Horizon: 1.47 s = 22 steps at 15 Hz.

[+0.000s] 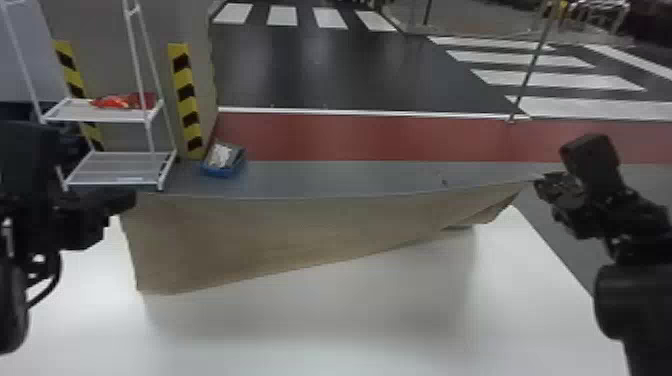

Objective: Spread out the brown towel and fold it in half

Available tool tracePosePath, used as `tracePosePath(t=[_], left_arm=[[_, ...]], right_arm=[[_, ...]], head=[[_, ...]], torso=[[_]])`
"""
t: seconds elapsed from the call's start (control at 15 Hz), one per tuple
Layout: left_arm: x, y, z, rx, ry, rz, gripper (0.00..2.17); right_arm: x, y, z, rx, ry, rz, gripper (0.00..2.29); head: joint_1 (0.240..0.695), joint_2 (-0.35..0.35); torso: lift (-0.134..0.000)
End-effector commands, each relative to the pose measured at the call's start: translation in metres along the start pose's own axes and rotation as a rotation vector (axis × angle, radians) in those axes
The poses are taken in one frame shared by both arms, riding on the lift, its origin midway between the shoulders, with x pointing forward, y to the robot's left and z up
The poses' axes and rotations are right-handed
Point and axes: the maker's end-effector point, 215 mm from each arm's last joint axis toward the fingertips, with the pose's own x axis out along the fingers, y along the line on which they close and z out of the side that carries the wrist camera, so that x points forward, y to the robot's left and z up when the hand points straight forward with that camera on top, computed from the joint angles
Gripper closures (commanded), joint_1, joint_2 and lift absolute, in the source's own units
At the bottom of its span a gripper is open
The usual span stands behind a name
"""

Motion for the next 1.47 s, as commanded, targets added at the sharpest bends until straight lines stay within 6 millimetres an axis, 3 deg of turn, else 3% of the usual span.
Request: tracePosePath(t=[0.0,0.27,0.4,0.47,0.73,0.93,1.13,1.27,1.4], left_arm=[[-0.028,0.003,-0.019,0.0,-0.003,0.012,2.07],[-0.076,0.005,-0.061,-0.023,0.009,0.007,2.07],[-0.092,0.003,-0.083,-0.001,0.014,0.006,2.07],[-0.097,0.0,-0.094,0.005,0.017,-0.005,2.07],[-0.095,-0.002,-0.128,0.022,0.043,-0.029,2.07],[-0.095,0.012,-0.143,0.018,0.059,-0.016,2.07],[-0.104,0.027,-0.161,0.024,0.076,-0.005,2.07],[-0.111,0.026,-0.175,0.023,0.099,-0.025,2.03],[-0.118,0.018,-0.187,0.014,0.116,-0.072,1.5]], right_arm=[[-0.025,0.011,-0.039,-0.003,0.042,0.031,1.18],[-0.072,0.05,-0.106,-0.038,0.117,0.104,1.18],[-0.087,0.079,-0.129,-0.067,0.138,0.164,1.18],[-0.091,0.093,-0.136,-0.079,0.144,0.192,1.18],[-0.095,0.131,-0.138,-0.086,0.14,0.255,1.18],[-0.098,0.158,-0.134,-0.094,0.134,0.327,1.18],[-0.098,0.165,-0.136,-0.098,0.141,0.341,1.18],[-0.097,0.164,-0.137,-0.097,0.144,0.342,1.18],[-0.096,0.168,-0.135,-0.099,0.139,0.349,1.18]], head=[[0.561,-0.111],[0.652,-0.118],[0.695,-0.118],[0.695,-0.114],[0.695,-0.086],[0.695,-0.054],[0.695,-0.014],[0.695,0.009],[0.695,0.013]], torso=[[-0.123],[-0.123],[-0.123],[-0.123],[-0.123],[-0.123],[-0.123],[-0.123],[-0.123]])
